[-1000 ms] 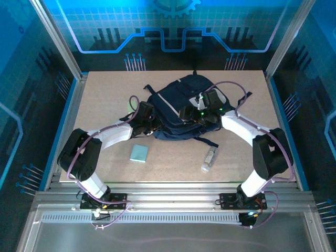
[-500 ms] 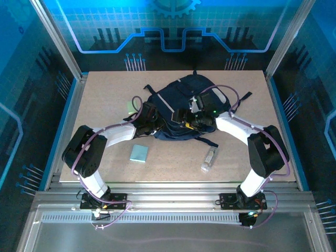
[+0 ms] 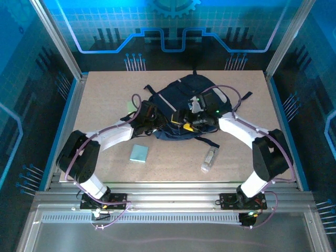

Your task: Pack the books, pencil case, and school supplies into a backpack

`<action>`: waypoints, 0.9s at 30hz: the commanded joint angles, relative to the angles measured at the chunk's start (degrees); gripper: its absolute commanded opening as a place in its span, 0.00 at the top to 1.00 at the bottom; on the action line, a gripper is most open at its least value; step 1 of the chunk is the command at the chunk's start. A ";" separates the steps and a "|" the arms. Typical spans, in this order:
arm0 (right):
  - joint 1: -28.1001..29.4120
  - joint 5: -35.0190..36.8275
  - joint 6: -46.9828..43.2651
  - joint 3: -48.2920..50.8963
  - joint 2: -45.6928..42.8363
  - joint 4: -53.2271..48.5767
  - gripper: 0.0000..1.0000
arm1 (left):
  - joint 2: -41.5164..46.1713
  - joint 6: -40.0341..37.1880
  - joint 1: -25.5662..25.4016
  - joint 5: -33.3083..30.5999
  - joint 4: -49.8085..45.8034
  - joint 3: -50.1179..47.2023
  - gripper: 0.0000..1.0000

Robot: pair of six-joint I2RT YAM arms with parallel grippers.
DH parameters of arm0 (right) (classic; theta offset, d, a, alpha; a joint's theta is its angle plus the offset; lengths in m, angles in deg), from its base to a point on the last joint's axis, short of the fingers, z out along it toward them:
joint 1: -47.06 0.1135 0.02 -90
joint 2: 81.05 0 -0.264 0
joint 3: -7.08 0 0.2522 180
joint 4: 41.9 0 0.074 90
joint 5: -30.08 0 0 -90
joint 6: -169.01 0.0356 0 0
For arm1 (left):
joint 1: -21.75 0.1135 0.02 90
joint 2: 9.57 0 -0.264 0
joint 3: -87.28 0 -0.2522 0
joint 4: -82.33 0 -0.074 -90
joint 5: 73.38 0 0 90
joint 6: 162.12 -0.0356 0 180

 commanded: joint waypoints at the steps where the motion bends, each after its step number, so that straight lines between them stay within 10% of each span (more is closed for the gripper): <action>1: -1.69 9.14 -3.16 -0.04 -5.19 -6.11 0.13 | 4.31 -8.24 -0.75 -1.08 -5.75 2.68 0.66; 18: -3.62 14.24 15.81 4.00 5.62 13.27 0.33 | -2.74 -15.03 -14.52 -13.35 -13.54 11.84 0.37; 27: -2.87 15.57 18.41 6.15 5.13 18.86 0.95 | -11.52 -15.36 -15.70 -20.38 -19.01 18.60 0.40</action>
